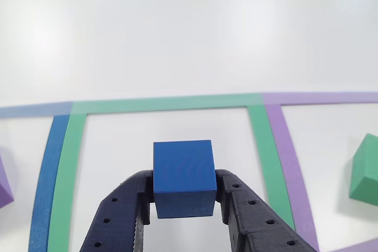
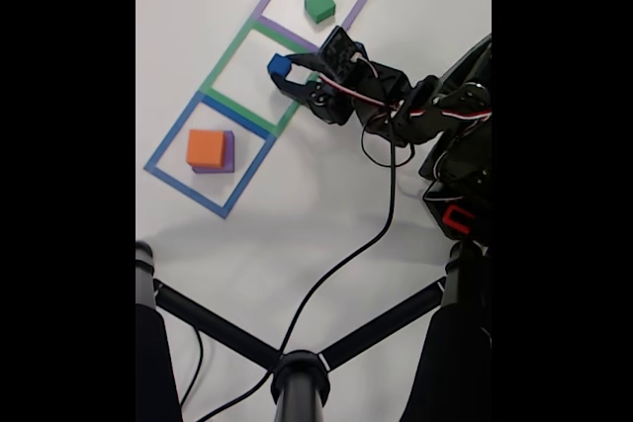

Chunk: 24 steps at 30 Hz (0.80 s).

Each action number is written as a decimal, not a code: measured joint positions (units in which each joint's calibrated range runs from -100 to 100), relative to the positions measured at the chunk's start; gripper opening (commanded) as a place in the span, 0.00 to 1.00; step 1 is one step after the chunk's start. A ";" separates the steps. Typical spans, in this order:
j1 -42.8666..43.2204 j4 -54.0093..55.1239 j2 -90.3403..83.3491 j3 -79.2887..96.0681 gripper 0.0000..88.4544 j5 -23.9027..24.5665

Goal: Tower of hanoi

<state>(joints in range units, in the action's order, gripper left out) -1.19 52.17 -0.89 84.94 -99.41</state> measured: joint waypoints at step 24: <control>-0.08 11.80 19.84 -7.83 0.11 0.00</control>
<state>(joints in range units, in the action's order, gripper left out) -1.27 63.96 18.95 77.11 -99.41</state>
